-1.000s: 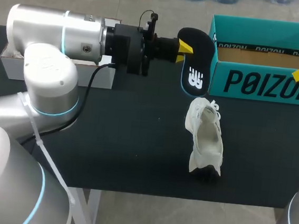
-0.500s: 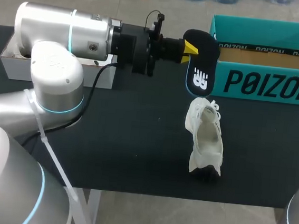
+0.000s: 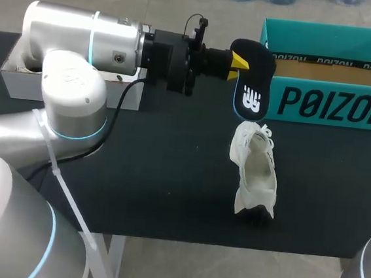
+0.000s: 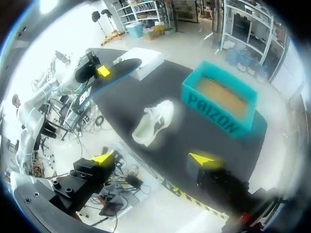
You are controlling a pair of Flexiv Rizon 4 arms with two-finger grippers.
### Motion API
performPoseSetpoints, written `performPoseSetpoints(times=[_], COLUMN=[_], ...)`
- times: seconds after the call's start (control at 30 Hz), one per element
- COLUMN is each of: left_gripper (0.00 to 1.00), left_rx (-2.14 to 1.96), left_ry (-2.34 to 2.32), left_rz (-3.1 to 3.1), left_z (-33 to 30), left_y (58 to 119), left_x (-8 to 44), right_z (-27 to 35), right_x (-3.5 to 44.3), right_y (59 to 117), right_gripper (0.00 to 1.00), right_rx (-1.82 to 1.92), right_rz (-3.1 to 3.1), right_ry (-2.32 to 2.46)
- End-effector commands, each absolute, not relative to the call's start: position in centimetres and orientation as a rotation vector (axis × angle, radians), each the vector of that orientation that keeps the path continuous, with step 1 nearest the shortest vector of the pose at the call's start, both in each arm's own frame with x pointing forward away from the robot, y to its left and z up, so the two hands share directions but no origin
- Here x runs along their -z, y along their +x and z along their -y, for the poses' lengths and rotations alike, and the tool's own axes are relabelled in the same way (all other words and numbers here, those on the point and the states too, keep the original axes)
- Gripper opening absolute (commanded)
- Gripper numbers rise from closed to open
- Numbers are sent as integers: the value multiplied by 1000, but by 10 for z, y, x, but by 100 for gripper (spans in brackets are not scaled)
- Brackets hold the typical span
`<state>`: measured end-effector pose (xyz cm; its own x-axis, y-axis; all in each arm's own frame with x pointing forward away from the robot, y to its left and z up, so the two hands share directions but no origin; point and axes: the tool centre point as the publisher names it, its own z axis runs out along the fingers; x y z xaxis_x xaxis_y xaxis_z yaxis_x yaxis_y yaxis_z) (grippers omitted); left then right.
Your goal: Take the shoe out of the shoebox, open the shoe tongue, remove and reinsert the insole, then place the shoe into the shoebox
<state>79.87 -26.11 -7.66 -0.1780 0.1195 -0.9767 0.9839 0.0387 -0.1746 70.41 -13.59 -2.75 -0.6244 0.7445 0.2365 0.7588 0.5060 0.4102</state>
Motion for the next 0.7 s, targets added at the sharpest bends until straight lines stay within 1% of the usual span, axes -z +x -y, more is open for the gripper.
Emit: performPoseSetpoints(times=[0.03, 0.7], left_gripper=[0, 0], left_rx=[1266, 1307], left_ry=[1196, 1190], left_rz=[-1442, -1453], left_z=[264, 265], left_y=[798, 797], left_x=[76, 75], right_z=[132, 132], right_x=[27, 27], right_y=[703, 703], right_gripper=[100, 100], right_rx=[753, 753], right_rz=[2682, 2682], right_ry=[-1393, -1393])
